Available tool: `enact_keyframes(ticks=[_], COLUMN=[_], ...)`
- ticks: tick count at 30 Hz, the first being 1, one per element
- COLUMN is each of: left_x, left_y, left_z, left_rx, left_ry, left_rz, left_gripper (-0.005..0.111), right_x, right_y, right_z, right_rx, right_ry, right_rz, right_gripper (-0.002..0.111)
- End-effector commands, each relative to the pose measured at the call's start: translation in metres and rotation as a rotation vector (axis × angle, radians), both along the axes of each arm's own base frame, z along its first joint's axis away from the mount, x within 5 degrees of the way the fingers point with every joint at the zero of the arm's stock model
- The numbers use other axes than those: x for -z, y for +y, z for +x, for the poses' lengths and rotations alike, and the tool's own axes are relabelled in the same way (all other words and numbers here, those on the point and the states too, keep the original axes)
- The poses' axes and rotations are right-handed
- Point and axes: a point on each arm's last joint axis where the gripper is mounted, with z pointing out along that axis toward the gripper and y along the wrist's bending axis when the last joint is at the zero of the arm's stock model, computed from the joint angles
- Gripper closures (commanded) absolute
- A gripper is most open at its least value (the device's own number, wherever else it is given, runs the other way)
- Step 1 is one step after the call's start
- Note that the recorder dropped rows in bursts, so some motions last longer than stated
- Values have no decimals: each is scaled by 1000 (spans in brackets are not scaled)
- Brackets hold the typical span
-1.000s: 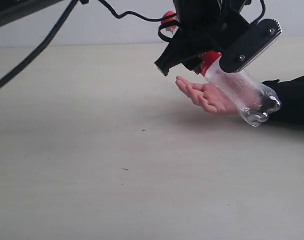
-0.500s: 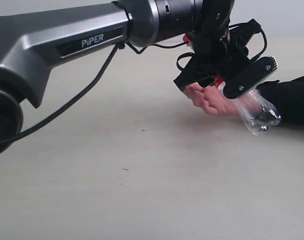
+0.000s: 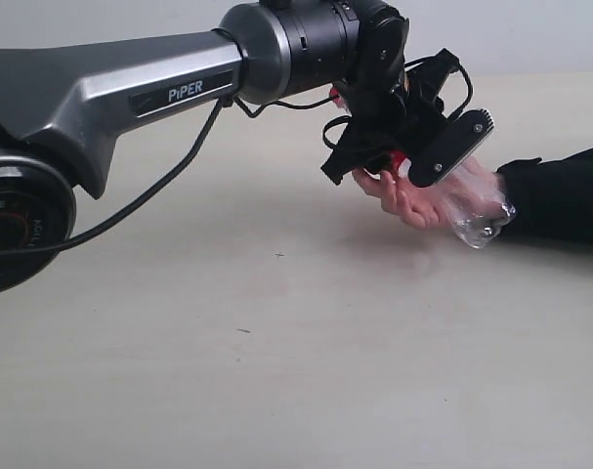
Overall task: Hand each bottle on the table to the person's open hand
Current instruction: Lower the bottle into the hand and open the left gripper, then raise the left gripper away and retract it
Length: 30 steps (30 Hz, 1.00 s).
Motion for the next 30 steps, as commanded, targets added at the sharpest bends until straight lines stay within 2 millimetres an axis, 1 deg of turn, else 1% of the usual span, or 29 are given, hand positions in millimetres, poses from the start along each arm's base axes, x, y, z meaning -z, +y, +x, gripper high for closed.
enact_keyframes(ticks=[1,2,3,4,5,6,8,10,18,22,25,30], left_x=[-2,-2,-2,-2,-2,-2,-2,-2,-3,-17,-27,-44], left_y=[4,4,4,4,4,4,4,4,4,6,11,16], left_z=[5,5,5,5,5,5,5,5,6,5,4,-1], left_rx=[-16,-16,-20,-22,-23,-27,-51,-62,-60,-59,-57,-65], left_ry=[-23,-23,-22,-20,-18,-18,-8,-5,-14,-35,-59,-58], left_rz=[-10,-10,-13,-12,-14,-18,-33,-37,-31,-37,0,2], left_gripper=[95,81,74,59,51,40,34,32,33,33,33,33], right_x=[1,1,1,1,1,1,1,1,1,1,1,1], right_y=[0,0,0,0,0,0,0,0,0,0,0,0], right_z=[0,0,0,0,0,0,0,0,0,0,0,0], right_rx=[-3,-3,-3,-3,-3,-3,-4,-4,-3,-4,-4,-4], right_ry=[-8,-8,-8,-8,-8,-8,-9,-9,-8,-9,-9,-9], right_rz=[7,7,7,7,7,7,5,5,7,6,6,6], right_gripper=[106,106,106,106,106,106,106,106,106,106,106,106])
